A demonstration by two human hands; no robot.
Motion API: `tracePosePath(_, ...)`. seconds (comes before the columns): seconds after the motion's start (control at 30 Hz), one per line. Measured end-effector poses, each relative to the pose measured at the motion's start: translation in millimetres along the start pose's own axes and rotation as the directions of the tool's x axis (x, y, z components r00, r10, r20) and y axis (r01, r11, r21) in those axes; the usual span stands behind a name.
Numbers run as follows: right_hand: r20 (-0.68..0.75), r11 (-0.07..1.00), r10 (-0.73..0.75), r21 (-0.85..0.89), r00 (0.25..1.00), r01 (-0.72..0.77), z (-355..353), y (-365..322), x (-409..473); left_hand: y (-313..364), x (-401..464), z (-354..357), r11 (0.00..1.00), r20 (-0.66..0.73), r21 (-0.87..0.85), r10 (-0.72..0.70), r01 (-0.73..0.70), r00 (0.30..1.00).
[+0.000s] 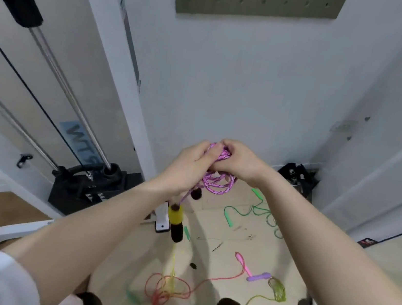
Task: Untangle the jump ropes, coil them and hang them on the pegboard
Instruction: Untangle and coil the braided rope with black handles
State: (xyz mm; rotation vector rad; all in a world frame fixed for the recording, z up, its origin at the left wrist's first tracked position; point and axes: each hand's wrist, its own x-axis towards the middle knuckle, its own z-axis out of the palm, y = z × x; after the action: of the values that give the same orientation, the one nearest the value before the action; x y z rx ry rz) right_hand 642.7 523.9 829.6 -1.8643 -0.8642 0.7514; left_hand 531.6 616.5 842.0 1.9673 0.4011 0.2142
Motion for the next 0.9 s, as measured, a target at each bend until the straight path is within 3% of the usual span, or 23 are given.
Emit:
tracePosePath(0.1, 0.016, 0.997, 0.012, 0.071, 1.0, -0.013, -21.0, 7.1, 26.4, -1.2, 33.2, -10.7, 0.976, 0.185, 0.201, 0.048, -0.085, 0.982)
tracePosePath(0.23, 0.082, 0.984, -0.022, 0.179, 0.996, 0.007, -53.6, 10.8, 64.9, 0.7, 87.5, -14.1, 0.925, 0.155, 0.324, 0.153, -0.197, 0.976)
tracePosePath(0.47, 0.193, 0.879, -0.13, 0.476, 0.972, 0.023, -157.4, 32.1, 122.5, 54.4, 189.6, 18.9, 0.998, -0.012, 0.01, 0.056, -0.055, 0.998)
tracePosePath(0.67, 0.278, 0.683, -0.133, 0.721, 0.951, -0.115, -190.9, 56.7, 157.7, 80.2, 250.5, 49.1, 0.983, -0.217, -0.171, -0.099, 0.062, 0.971)
tracePosePath(0.7, 0.28, 0.7, -0.117, 0.704, 0.953, -0.121, -195.7, 60.8, 161.4, 81.9, 257.9, 51.2, 0.976, -0.271, -0.209, -0.112, 0.055, 0.956)
tracePosePath(0.77, 0.237, 0.832, -0.041, 0.546, 0.971, -0.099, -203.9, 74.6, 165.0, 84.5, 272.4, 48.8, 0.936, -0.38, -0.35, -0.183, 0.042, 0.907)
tracePosePath(0.83, 0.149, 0.963, 0.045, 0.258, 0.988, -0.083, -210.3, 92.0, 165.2, 80.8, 287.8, 42.4, 0.873, -0.457, -0.487, -0.287, 0.033, 0.842)
tracePosePath(0.9, 0.062, 0.999, 0.024, -0.049, 0.998, -0.021, -215.4, 106.7, 166.9, 73.1, 299.6, 40.7, 0.863, -0.514, -0.5, -0.36, 0.069, 0.778)
